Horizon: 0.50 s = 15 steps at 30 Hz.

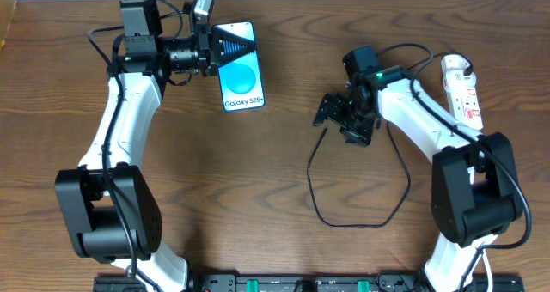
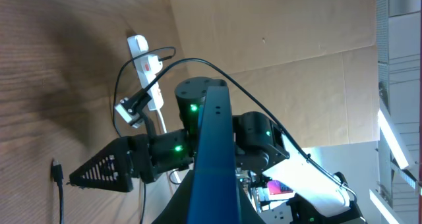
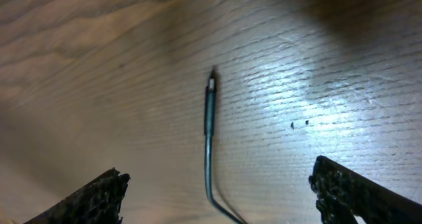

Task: Plug charger to phone and switch on socket
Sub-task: 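Move the right gripper to the black cable and grasp its plug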

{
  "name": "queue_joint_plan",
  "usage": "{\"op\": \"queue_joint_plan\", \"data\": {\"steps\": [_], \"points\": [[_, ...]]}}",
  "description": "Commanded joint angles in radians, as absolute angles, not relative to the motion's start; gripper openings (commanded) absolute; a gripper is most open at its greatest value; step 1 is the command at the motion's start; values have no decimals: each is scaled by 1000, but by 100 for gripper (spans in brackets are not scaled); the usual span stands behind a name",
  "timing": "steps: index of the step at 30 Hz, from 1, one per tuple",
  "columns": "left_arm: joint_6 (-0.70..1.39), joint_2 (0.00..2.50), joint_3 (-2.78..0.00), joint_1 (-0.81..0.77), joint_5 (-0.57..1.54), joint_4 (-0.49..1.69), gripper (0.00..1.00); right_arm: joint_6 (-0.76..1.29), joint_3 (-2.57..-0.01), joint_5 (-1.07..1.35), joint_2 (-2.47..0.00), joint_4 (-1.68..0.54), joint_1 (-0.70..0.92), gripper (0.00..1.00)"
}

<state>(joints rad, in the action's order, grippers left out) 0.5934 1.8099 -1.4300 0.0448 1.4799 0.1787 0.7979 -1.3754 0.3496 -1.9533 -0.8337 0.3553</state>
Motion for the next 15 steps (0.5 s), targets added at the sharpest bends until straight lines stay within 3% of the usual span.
{"op": "queue_joint_plan", "data": {"steps": [1, 15], "points": [[575, 1778, -1428, 49, 1514, 176, 7, 863, -1397, 274, -1976, -830, 392, 88], [575, 1778, -1428, 49, 1514, 176, 8, 955, -1397, 125, -1982, -831, 458, 77]]}}
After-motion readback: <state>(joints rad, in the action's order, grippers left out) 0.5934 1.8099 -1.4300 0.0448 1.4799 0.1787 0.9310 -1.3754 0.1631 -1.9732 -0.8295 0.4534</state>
